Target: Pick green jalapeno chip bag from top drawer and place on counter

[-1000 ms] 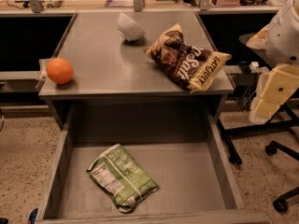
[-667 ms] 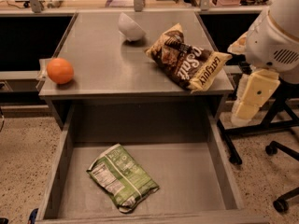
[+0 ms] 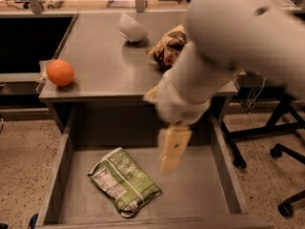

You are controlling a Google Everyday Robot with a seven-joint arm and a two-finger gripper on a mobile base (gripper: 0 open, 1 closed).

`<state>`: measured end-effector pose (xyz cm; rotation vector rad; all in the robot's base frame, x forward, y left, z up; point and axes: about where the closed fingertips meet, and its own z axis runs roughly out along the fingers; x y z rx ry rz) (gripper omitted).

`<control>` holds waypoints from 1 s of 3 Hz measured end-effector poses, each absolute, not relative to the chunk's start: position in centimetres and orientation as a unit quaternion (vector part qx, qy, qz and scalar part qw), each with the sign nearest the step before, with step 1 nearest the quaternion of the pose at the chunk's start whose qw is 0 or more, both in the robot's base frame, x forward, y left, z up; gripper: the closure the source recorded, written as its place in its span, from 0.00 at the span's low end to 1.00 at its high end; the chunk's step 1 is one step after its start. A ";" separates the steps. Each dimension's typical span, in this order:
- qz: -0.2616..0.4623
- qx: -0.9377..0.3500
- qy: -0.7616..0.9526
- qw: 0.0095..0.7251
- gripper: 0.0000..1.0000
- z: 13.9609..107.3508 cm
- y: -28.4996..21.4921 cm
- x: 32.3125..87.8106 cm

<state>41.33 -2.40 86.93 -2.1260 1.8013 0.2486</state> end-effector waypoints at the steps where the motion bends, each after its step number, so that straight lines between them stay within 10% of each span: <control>1: 0.128 -0.789 0.593 0.097 0.00 78.5 1.2 36.9; 3: 0.145 -0.791 0.590 0.073 0.00 75.2 0.7 36.2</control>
Offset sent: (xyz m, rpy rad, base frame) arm -0.0379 0.0341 -0.0724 -0.0542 0.1142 0.1247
